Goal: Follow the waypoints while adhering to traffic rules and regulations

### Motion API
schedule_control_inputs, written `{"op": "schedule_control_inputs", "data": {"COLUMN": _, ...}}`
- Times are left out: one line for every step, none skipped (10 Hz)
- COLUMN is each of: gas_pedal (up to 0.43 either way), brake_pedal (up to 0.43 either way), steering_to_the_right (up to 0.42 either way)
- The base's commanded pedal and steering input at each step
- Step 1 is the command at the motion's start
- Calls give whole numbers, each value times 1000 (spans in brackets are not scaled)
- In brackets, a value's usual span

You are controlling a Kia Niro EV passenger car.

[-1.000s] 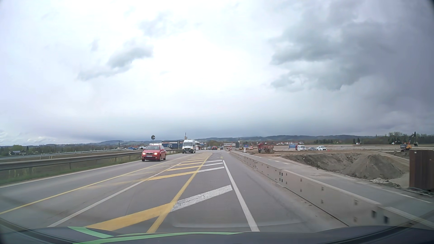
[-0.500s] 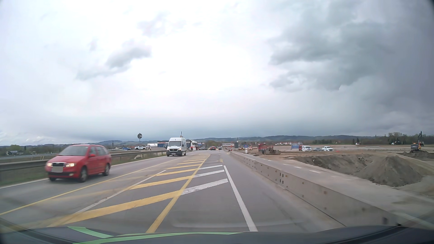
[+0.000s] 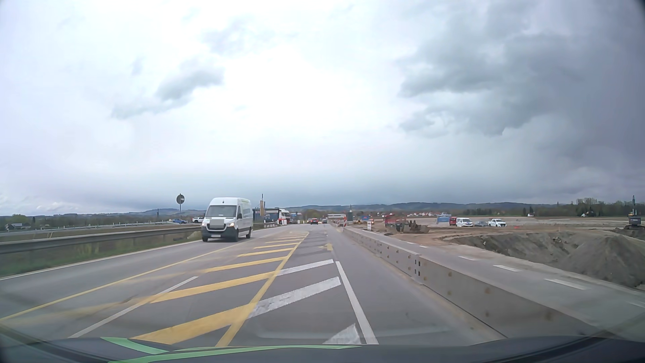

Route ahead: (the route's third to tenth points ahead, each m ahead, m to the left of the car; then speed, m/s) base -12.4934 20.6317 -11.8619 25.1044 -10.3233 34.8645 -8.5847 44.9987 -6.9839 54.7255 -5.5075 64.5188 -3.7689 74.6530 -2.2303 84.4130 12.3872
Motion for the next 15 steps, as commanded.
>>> {"op": "schedule_control_inputs", "data": {"gas_pedal": 28, "brake_pedal": 0, "steering_to_the_right": 4}}
{"op": "schedule_control_inputs", "data": {"gas_pedal": 28, "brake_pedal": 0, "steering_to_the_right": 4}}
{"op": "schedule_control_inputs", "data": {"gas_pedal": 28, "brake_pedal": 0, "steering_to_the_right": 1}}
{"op": "schedule_control_inputs", "data": {"gas_pedal": 39, "brake_pedal": 0, "steering_to_the_right": 0}}
{"op": "schedule_control_inputs", "data": {"gas_pedal": 39, "brake_pedal": 0, "steering_to_the_right": 0}}
{"op": "schedule_control_inputs", "data": {"gas_pedal": 39, "brake_pedal": 0, "steering_to_the_right": 0}}
{"op": "schedule_control_inputs", "data": {"gas_pedal": 39, "brake_pedal": 0, "steering_to_the_right": -1}}
{"op": "schedule_control_inputs", "data": {"gas_pedal": 28, "brake_pedal": 0, "steering_to_the_right": -1}}
{"op": "schedule_control_inputs", "data": {"gas_pedal": 28, "brake_pedal": 0, "steering_to_the_right": -2}}
{"op": "schedule_control_inputs", "data": {"gas_pedal": 20, "brake_pedal": 0, "steering_to_the_right": -4}}
{"op": "schedule_control_inputs", "data": {"gas_pedal": 20, "brake_pedal": 0, "steering_to_the_right": -5}}
{"op": "schedule_control_inputs", "data": {"gas_pedal": 0, "brake_pedal": 0, "steering_to_the_right": -6}}
{"op": "schedule_control_inputs", "data": {"gas_pedal": 0, "brake_pedal": 0, "steering_to_the_right": -7}}
{"op": "schedule_control_inputs", "data": {"gas_pedal": 0, "brake_pedal": 0, "steering_to_the_right": -7}}
{"op": "schedule_control_inputs", "data": {"gas_pedal": 0, "brake_pedal": 0, "steering_to_the_right": -9}}
